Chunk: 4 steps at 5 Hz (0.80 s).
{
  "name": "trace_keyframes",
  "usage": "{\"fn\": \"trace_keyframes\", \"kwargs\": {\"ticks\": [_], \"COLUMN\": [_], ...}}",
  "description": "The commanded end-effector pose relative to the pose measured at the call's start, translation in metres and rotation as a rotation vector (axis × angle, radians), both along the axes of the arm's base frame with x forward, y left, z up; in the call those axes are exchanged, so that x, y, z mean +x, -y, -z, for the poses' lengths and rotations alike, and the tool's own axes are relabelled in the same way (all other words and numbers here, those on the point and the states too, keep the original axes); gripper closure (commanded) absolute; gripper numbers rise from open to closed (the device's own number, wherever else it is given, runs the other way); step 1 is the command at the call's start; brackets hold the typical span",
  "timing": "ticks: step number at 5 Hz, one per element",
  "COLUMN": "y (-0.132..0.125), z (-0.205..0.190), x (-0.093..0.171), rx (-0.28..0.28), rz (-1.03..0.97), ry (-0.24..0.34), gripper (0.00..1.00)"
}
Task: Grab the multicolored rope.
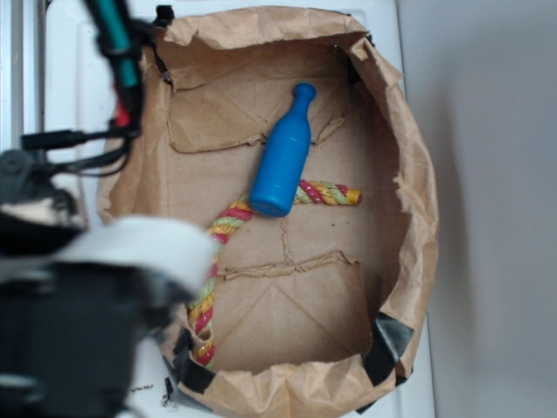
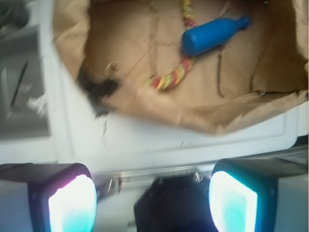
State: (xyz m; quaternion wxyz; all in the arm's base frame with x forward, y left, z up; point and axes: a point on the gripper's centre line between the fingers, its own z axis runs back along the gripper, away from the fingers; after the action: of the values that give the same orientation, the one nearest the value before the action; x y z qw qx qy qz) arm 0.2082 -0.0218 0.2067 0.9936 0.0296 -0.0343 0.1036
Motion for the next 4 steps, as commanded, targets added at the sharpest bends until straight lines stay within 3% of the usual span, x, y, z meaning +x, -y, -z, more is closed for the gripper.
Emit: {"fn": "trace_keyframes", "kwargs": {"ticks": [1, 2, 4], "y": [-0.049, -0.078, -0.078], "z": [0.011, 0.03, 0.03], "x": [0.052, 0.05, 0.05], "rx": [0.087, 0.091, 0.091], "rz": [-0.301, -0.397, -0.397], "ry": [0.093, 0.055, 0.055], "gripper": [0.0, 0.0, 0.0]}}
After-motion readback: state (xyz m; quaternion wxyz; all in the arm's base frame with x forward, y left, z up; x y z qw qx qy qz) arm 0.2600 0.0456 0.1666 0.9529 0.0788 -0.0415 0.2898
